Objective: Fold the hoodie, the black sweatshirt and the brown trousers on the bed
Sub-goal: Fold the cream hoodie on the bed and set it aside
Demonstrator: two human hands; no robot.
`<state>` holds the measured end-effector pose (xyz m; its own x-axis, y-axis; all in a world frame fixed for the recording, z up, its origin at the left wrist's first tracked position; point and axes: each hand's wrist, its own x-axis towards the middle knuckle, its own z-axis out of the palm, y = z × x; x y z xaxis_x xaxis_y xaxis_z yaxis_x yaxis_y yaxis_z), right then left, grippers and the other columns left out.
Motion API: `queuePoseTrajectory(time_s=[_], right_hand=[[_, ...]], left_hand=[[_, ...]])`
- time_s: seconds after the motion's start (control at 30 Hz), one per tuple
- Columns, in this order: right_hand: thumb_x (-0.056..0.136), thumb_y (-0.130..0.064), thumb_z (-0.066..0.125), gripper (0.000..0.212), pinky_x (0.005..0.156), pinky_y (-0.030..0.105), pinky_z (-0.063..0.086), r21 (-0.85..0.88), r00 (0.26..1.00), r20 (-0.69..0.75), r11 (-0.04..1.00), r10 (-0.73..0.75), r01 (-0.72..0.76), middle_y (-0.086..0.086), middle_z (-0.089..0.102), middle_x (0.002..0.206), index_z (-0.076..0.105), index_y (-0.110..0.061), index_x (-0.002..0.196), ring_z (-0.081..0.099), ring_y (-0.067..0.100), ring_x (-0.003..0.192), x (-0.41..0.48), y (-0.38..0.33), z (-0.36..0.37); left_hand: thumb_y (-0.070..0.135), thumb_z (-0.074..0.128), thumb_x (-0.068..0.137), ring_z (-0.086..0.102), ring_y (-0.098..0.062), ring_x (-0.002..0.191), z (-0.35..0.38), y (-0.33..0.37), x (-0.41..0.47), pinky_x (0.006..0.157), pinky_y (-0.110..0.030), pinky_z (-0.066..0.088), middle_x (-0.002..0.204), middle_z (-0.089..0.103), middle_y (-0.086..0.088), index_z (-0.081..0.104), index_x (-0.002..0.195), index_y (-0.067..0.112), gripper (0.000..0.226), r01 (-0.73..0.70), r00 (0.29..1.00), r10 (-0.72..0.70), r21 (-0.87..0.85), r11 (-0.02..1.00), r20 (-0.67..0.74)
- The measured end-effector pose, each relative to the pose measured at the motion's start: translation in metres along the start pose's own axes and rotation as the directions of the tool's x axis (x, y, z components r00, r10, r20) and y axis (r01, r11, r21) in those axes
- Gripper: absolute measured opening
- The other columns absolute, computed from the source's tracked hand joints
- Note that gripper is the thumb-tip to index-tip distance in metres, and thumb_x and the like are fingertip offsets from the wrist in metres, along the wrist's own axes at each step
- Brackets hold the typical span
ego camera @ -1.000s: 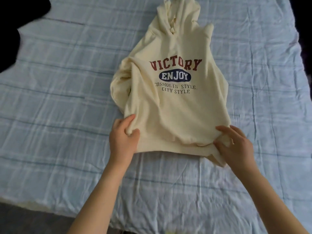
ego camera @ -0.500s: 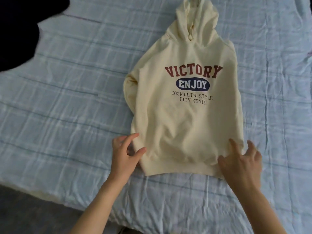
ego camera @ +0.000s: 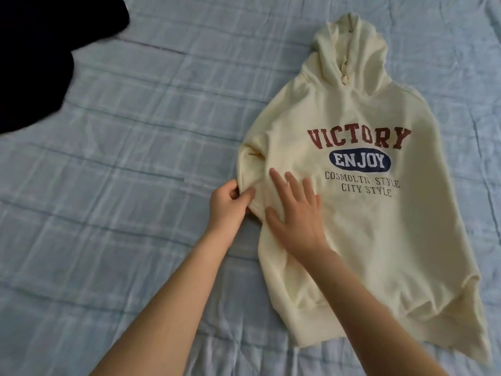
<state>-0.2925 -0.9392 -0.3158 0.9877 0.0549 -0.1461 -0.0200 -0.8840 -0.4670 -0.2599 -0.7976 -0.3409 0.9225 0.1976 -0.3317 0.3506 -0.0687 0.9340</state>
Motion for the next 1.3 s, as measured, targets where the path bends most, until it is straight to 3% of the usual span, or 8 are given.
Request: queuePoseTrajectory(time_s=[0.17,0.3,0.4,0.5,0.7,0.83,1.0,1.3], right_hand=[[0.096,-0.020,0.052,0.071,0.120,0.053,0.021,0.111,0.997,-0.067,0.994,0.025,-0.017,-0.005,0.033,0.161,0.022,-0.036,0.158,0.024,0.033,0.149,-0.008,-0.014,-0.023],[0.096,-0.009,0.053,0.068,0.118,0.050,0.027,0.099,0.999,-0.022,0.994,0.046,-0.044,-0.005,0.036,0.158,0.031,-0.031,0.156,0.032,0.028,0.146,-0.011,-0.035,-0.027],[0.095,-0.009,0.057,0.066,0.119,0.045,0.028,0.160,0.994,-0.088,0.986,0.068,-0.053,0.004,0.036,0.159,0.033,-0.025,0.155,0.031,0.023,0.147,-0.012,-0.056,-0.018],[0.095,-0.011,0.059,0.065,0.113,0.026,0.031,0.260,0.983,-0.176,0.966,0.045,0.003,0.000,0.042,0.153,0.036,-0.024,0.155,0.040,0.018,0.140,-0.008,-0.080,-0.001],[0.095,-0.024,0.059,0.055,0.096,0.046,0.046,0.108,0.933,-0.358,0.994,0.029,0.011,0.009,0.066,0.121,0.047,-0.017,0.148,0.054,0.035,0.107,-0.007,-0.115,0.048],[0.096,-0.039,0.058,0.065,0.094,0.041,0.045,0.223,0.962,-0.258,0.974,0.089,-0.030,0.003,0.064,0.121,0.034,-0.026,0.155,0.053,0.027,0.101,-0.008,-0.145,0.077],[0.090,-0.030,0.064,0.075,0.102,0.036,0.035,0.308,0.962,-0.182,0.941,0.202,-0.139,-0.005,0.056,0.131,0.027,-0.036,0.155,0.050,0.017,0.121,-0.002,-0.163,0.096],[0.093,0.007,0.052,0.068,0.073,0.022,0.049,0.960,0.892,-0.188,0.270,0.410,0.078,-0.012,0.068,0.115,0.055,-0.045,0.136,0.059,0.009,0.079,-0.024,-0.166,0.063]], left_hand=[[0.006,0.068,0.085,0.064,-0.017,0.070,-0.049,0.055,-0.002,0.067,-0.039,0.053,0.073,0.072,-0.005,0.071,0.086,0.000,0.006,-0.278,0.961,0.275,0.205,0.939,0.043],[0.012,0.068,0.077,0.069,-0.023,0.071,-0.106,0.120,0.008,0.066,-0.031,0.052,0.081,0.076,-0.006,0.077,0.101,0.017,0.026,-0.600,0.704,0.709,0.567,0.564,0.040],[0.010,0.067,0.083,0.068,-0.035,0.079,-0.115,0.112,0.013,0.066,-0.037,0.052,0.088,0.075,-0.013,0.076,0.104,0.015,0.023,-0.643,0.733,0.589,0.630,0.435,0.341],[0.023,0.071,0.087,0.065,-0.030,0.095,-0.121,0.065,0.022,0.079,-0.036,0.048,0.103,0.069,-0.011,0.071,0.110,0.010,0.027,-0.588,0.781,0.172,0.615,0.525,0.600],[0.016,0.066,0.089,0.061,-0.023,0.105,-0.159,0.023,0.083,0.090,-0.031,0.050,0.122,0.059,-0.011,0.059,0.128,0.009,0.040,-0.450,0.891,0.417,0.469,0.760,0.179],[0.016,0.062,0.095,0.036,-0.026,0.141,-0.154,0.014,0.113,0.117,-0.041,0.028,0.152,0.039,-0.014,0.037,0.148,0.007,0.059,-0.259,0.915,0.054,0.480,0.838,0.400],[0.002,0.068,0.088,0.047,-0.024,0.131,-0.155,0.013,0.106,0.109,-0.022,0.031,0.138,0.053,-0.011,0.054,0.134,0.003,0.048,-0.462,0.847,0.251,0.413,0.785,0.470],[0.029,0.073,0.076,0.056,-0.004,0.068,-0.209,0.065,0.091,0.061,-0.014,0.046,0.074,0.067,0.008,0.059,0.095,0.022,0.025,-0.279,0.797,0.212,0.033,0.960,0.566]])
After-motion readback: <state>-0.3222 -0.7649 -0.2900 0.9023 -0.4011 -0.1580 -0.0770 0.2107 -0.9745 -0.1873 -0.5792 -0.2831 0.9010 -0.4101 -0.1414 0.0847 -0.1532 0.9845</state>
